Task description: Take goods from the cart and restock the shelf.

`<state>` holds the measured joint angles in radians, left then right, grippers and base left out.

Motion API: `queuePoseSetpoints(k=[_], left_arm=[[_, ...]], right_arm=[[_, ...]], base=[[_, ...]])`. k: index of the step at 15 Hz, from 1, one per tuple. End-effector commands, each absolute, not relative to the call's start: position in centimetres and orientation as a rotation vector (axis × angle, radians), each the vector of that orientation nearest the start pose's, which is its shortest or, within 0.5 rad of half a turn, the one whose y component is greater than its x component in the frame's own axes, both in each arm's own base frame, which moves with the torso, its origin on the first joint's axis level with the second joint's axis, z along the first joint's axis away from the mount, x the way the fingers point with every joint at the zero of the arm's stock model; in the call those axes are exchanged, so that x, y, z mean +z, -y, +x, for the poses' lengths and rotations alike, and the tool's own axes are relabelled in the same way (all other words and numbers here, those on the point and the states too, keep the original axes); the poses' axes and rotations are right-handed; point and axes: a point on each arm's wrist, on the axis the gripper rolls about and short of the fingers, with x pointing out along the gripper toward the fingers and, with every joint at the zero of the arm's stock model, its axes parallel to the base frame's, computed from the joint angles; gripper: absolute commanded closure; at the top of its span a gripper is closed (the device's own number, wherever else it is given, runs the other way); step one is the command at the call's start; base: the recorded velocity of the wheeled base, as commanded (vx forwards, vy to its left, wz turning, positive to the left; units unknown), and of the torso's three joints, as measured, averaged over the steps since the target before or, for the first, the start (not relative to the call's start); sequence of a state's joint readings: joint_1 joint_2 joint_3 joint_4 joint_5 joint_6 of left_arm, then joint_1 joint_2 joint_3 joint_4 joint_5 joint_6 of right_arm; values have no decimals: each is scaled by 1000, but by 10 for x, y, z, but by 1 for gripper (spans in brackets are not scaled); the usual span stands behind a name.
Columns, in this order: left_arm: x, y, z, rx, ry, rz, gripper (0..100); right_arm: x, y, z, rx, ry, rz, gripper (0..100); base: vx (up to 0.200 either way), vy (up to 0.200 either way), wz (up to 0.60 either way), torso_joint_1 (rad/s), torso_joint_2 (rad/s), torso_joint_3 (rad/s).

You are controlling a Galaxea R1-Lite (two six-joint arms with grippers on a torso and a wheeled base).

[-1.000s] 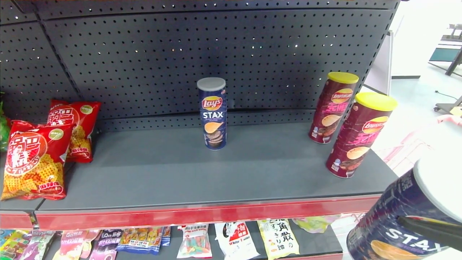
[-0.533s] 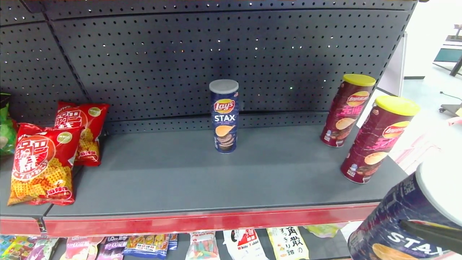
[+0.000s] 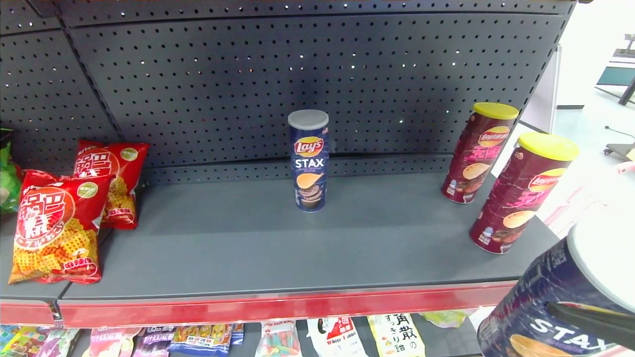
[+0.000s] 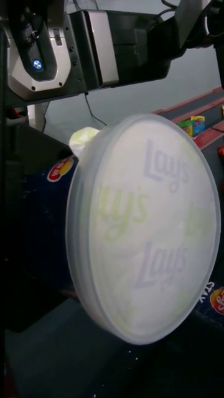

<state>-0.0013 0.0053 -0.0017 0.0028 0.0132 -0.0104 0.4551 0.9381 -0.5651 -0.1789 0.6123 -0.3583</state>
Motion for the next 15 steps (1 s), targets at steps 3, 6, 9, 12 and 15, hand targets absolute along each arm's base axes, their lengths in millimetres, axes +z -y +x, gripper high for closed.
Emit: queuePoseSetpoints(k=[3, 6, 9, 12, 15], left_arm=[[76, 0, -22, 11, -8, -8, 0], [76, 0, -22, 11, -8, -9, 0], [76, 0, -22, 11, -8, -9, 0], [76, 0, -22, 11, -8, -9, 0], [76, 0, -22, 11, -8, -9, 0]], right_arm=[[227, -60, 93, 1092, -23, -306, 100], [225, -60, 94, 1092, -28, -305, 100], [227, -60, 94, 1088, -24, -304, 100], [226, -60, 94, 1085, -25, -305, 100], [228, -59, 93, 1083, -19, -303, 100]], base=[[67, 0, 0, 1, -1, 1], [133, 0, 0, -5, -3, 0], [0, 0, 0, 0, 0, 0], [0, 0, 0, 0, 0, 0], [0, 0, 0, 0, 0, 0]])
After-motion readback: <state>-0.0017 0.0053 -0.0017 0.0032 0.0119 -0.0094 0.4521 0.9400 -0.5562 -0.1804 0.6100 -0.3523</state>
